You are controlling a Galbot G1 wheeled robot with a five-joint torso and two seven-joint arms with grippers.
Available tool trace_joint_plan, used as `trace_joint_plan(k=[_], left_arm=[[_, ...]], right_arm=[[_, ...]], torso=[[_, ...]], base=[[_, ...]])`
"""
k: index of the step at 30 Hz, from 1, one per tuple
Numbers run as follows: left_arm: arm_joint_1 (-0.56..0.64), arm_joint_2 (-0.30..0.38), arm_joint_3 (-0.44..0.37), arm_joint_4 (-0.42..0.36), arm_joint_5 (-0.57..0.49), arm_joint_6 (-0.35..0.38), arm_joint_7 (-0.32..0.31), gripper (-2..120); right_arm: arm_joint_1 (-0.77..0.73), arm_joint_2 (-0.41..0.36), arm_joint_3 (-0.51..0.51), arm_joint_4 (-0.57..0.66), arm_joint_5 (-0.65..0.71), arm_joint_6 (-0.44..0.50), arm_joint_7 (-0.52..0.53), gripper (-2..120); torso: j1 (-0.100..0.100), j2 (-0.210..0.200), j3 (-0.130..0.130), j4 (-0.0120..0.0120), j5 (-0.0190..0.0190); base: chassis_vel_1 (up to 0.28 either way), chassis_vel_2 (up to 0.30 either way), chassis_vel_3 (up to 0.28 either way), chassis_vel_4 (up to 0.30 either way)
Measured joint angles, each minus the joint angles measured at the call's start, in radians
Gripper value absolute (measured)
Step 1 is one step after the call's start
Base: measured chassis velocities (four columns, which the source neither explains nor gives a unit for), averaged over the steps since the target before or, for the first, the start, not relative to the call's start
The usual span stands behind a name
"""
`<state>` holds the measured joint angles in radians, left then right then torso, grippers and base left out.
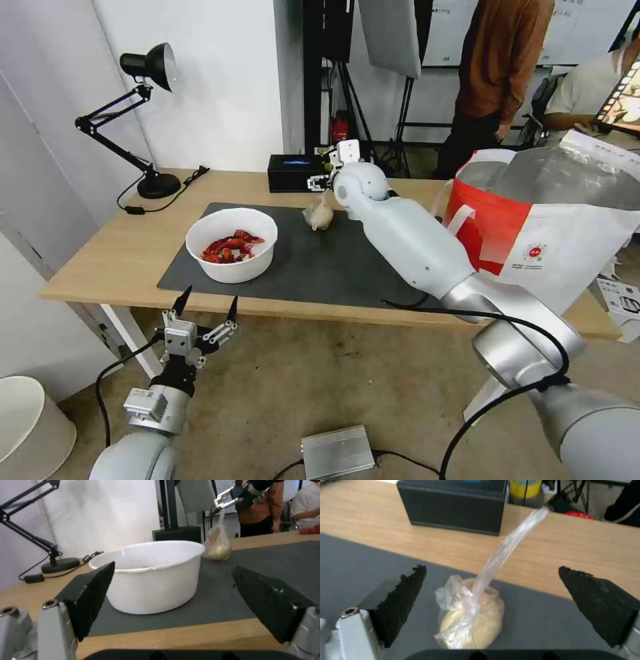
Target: Pick up the trash from the table and place it into the takeout bag.
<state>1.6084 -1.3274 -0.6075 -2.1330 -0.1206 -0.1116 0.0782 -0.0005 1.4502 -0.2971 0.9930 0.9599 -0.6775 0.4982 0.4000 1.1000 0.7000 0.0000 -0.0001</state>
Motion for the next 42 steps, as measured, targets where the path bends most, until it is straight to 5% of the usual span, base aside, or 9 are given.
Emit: trace_joint_plan(k=[11, 27, 42], left_arm=[[-0.013, 0.013, 0.012, 0.012, -0.001, 0.001, 0.001, 91], [-0.006, 0.007, 0.01, 0.009, 0.006, 0.001, 0.001, 91], [-0.011, 0.003, 0.011, 0.015, 0.008, -0.001, 0.001, 91]], right_arm=[[0.008, 0.061, 0.009, -0.18, -0.071, 0.031, -0.036, 100], [-0.043, 0.111, 0.013, -0.222, -0.14, 0.099, -0.064, 100], [-0.065, 0.102, 0.019, -0.221, -0.101, 0.107, -0.058, 47]], torso=[[0.0, 0.0, 0.0, 0.0, 0.0001], [0.0, 0.0, 0.0, 0.0, 0.0], [0.0, 0.0, 0.0, -0.0001, 0.0001]], base=[[0.0, 0.0, 0.0, 0.0], [0.0, 0.0, 0.0, 0.0], [0.0, 0.0, 0.0, 0.0]])
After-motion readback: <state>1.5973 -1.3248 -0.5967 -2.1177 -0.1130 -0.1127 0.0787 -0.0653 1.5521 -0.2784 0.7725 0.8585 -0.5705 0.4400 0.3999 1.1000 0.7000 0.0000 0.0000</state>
